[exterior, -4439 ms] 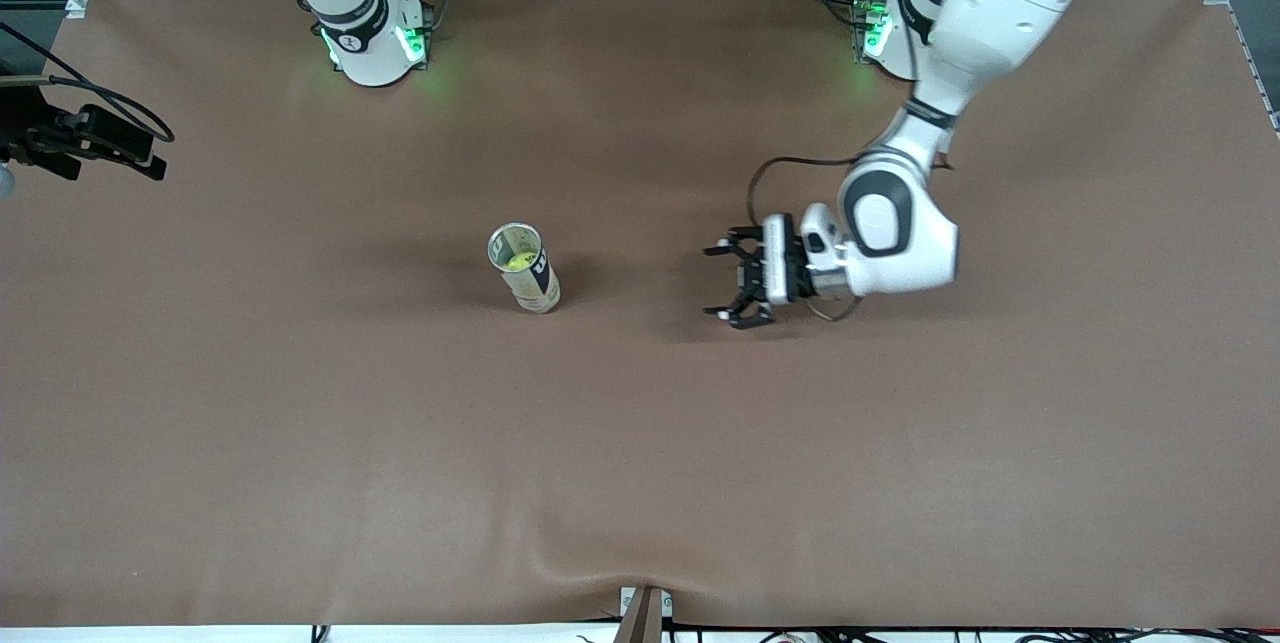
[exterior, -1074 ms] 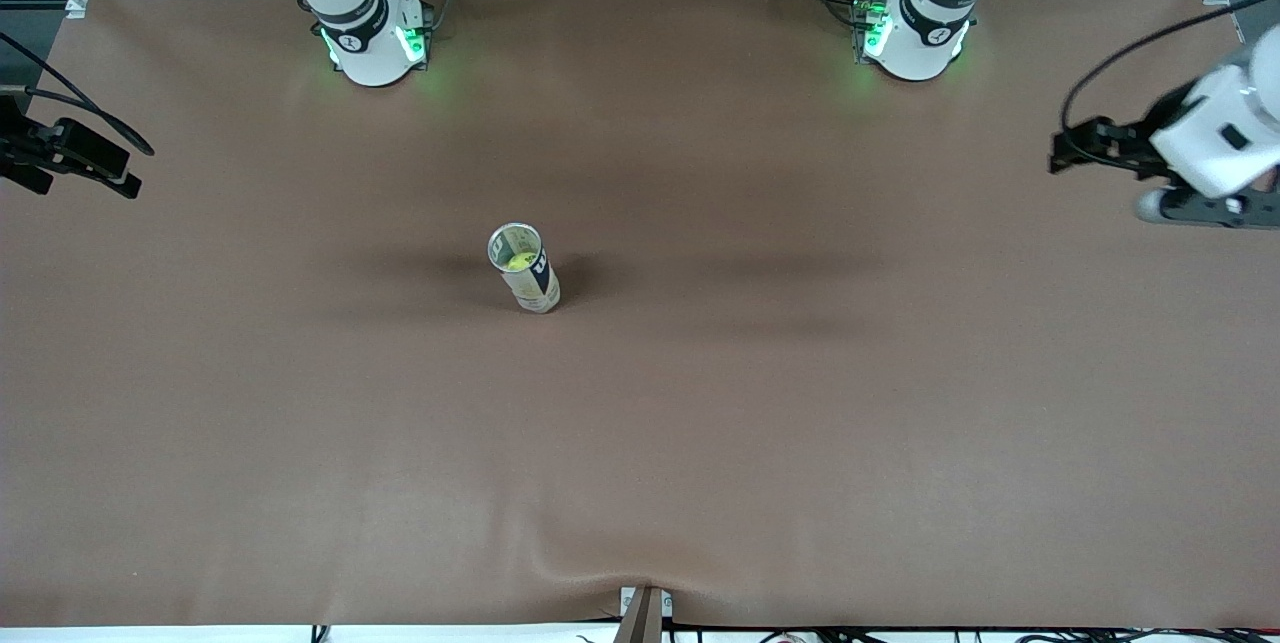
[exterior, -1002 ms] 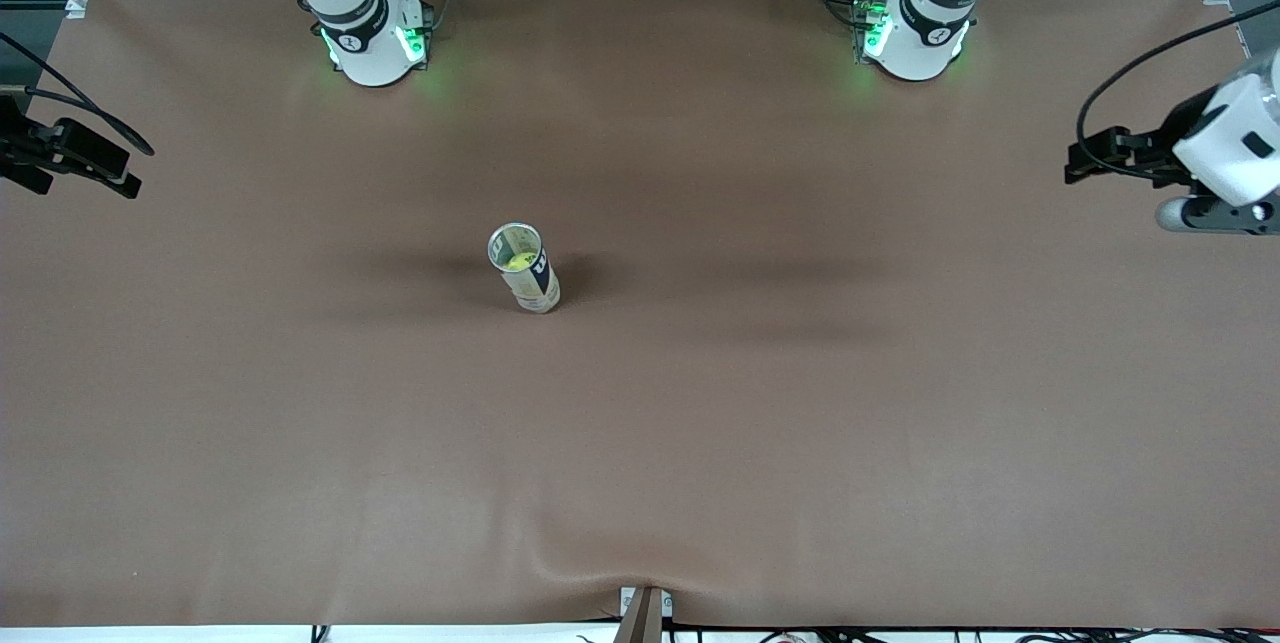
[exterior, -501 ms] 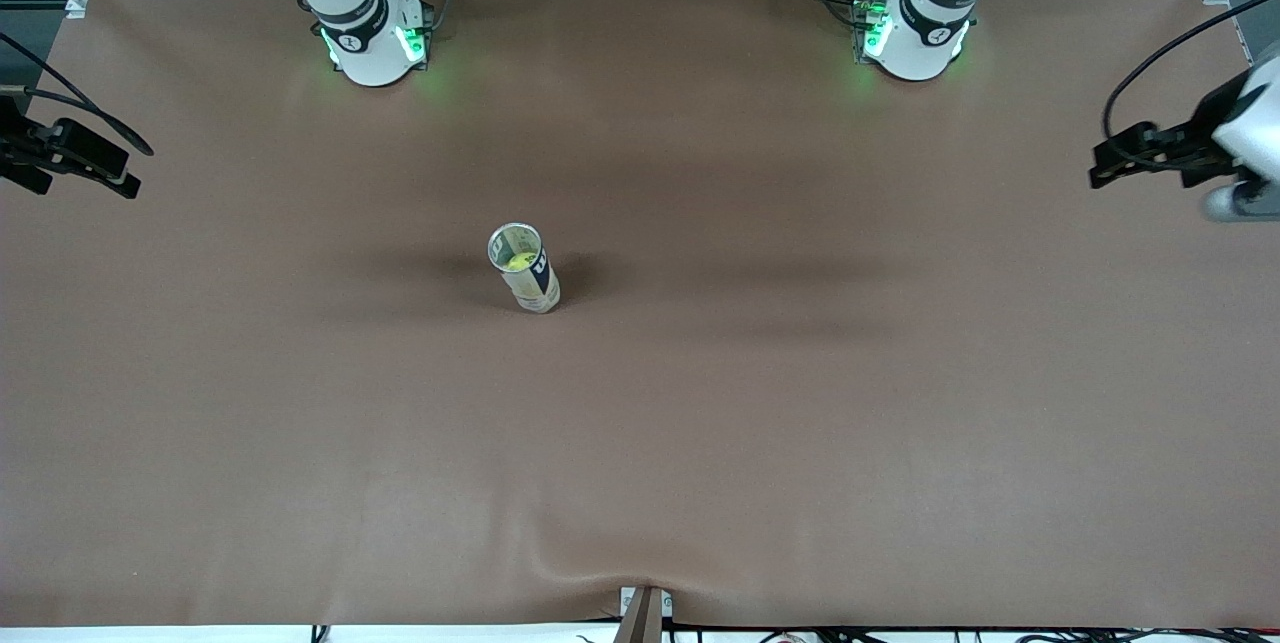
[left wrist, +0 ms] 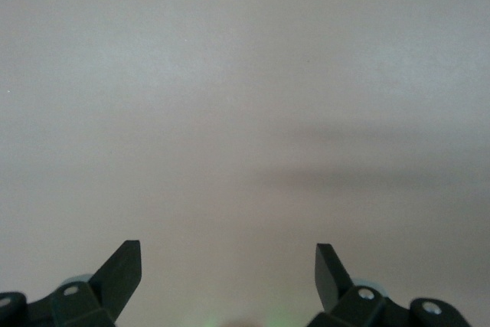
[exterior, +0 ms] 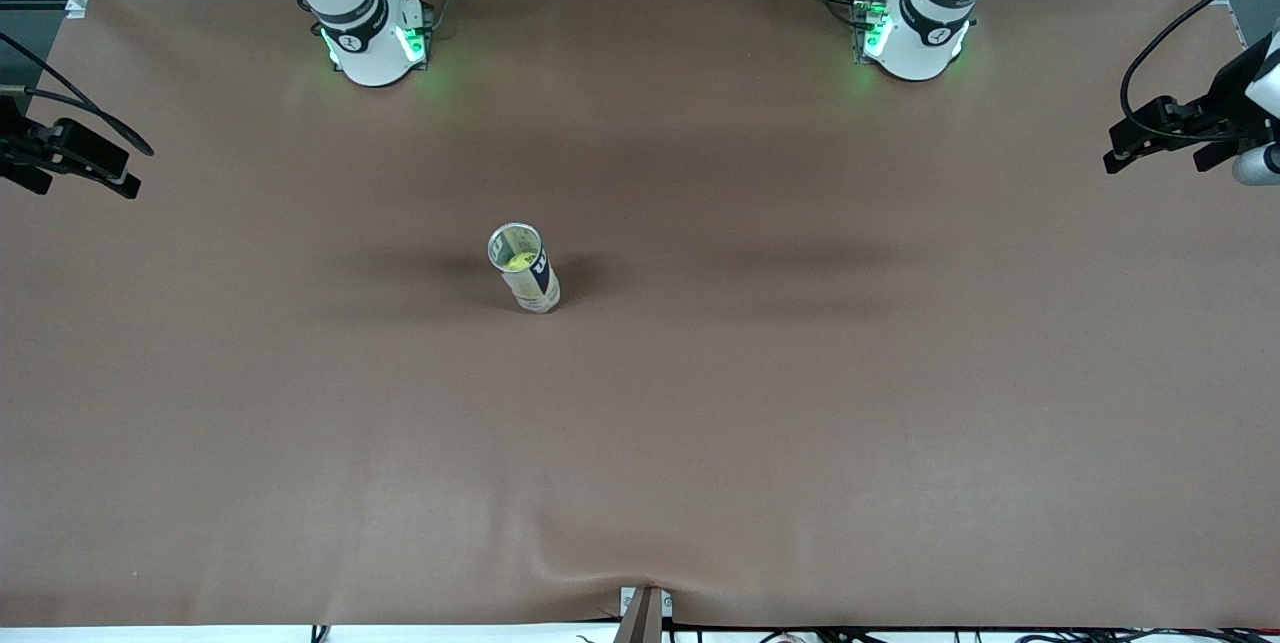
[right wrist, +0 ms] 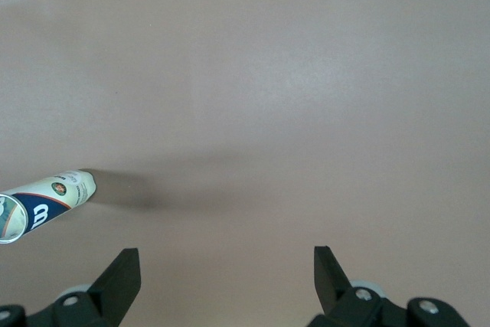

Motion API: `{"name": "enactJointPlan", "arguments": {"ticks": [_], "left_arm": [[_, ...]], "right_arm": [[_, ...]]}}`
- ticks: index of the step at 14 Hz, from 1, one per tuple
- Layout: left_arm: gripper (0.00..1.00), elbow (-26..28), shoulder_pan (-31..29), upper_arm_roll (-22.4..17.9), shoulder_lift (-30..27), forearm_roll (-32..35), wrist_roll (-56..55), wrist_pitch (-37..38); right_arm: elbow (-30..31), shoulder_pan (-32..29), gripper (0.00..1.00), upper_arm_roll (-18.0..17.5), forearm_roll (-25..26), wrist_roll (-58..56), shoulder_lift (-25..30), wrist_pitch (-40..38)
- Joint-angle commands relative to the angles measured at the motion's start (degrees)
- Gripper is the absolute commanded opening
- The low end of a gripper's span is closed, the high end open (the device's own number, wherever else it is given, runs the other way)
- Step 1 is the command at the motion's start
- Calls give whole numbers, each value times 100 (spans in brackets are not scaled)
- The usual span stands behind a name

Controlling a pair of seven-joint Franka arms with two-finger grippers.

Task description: Insert tennis ball vertically with right arm

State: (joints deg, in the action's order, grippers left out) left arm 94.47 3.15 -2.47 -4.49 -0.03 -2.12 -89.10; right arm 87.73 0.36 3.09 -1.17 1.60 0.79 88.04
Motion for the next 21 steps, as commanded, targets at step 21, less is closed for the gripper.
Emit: {"name": "enactJointPlan", "arguments": {"ticks": [21], "left_arm": [[100,-131,89,-184,-158,91,-158,6]], "right_arm": [[16,69,100,25,47,-46,18,20]]}}
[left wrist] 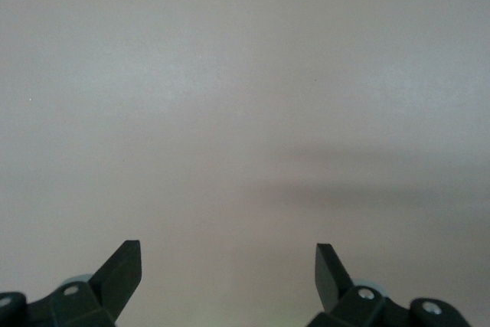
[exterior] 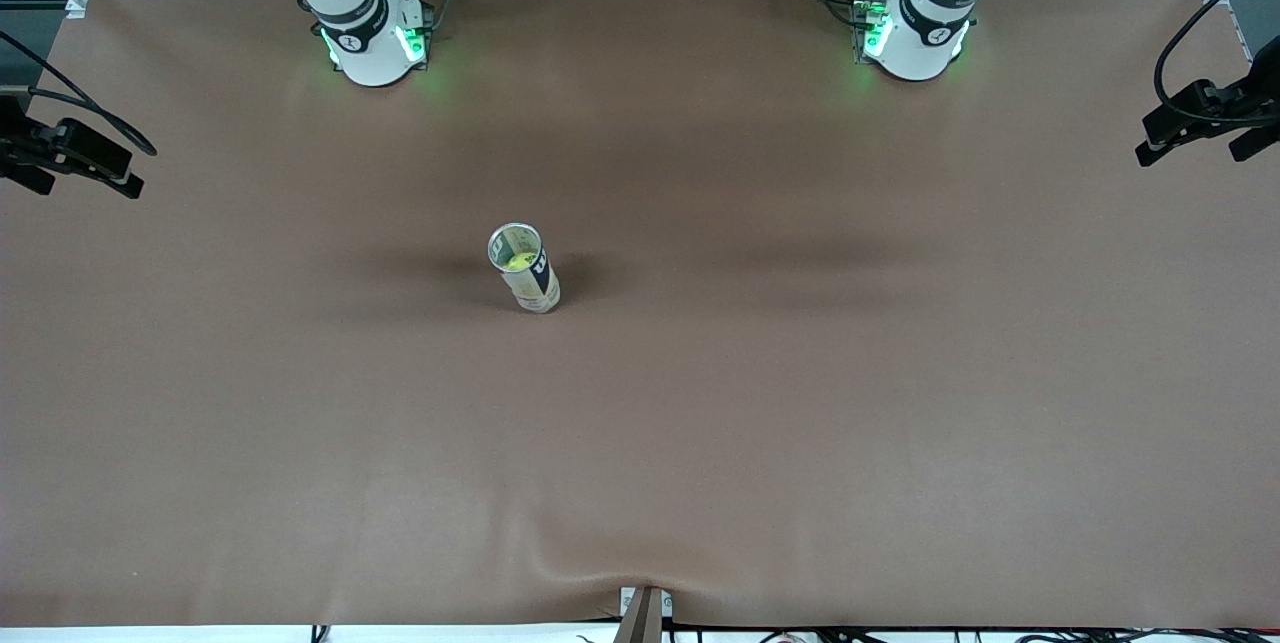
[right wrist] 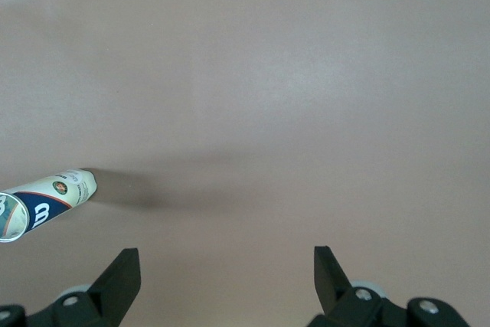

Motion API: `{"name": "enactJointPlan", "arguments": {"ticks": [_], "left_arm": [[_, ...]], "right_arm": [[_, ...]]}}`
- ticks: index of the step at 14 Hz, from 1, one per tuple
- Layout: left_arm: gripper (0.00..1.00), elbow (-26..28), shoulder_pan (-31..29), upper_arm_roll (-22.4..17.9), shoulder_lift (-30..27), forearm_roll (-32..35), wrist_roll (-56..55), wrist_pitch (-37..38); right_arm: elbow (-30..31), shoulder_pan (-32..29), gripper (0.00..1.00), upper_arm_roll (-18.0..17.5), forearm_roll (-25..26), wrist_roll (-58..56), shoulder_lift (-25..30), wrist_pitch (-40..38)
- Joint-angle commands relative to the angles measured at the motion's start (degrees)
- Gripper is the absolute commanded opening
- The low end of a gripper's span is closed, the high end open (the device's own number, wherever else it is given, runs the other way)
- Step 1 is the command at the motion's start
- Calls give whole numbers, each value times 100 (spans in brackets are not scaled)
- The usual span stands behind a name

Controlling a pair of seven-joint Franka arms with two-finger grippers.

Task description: Insert tennis ball vertically with right arm

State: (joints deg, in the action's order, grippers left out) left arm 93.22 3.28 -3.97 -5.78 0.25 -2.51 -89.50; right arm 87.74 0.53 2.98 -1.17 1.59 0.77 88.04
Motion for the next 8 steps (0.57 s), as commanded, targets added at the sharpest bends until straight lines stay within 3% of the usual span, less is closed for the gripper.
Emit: {"name": "enactJointPlan", "arguments": {"ticks": [1,8], "left_arm": [[100,-14,68,-34,-20,63,-83,38],[100,-58,85,10,94,36,-39,90]], "right_arm": [[15,61,100,36,46,-45,20,20],[15,52,100,36,46,-45,20,20]]}}
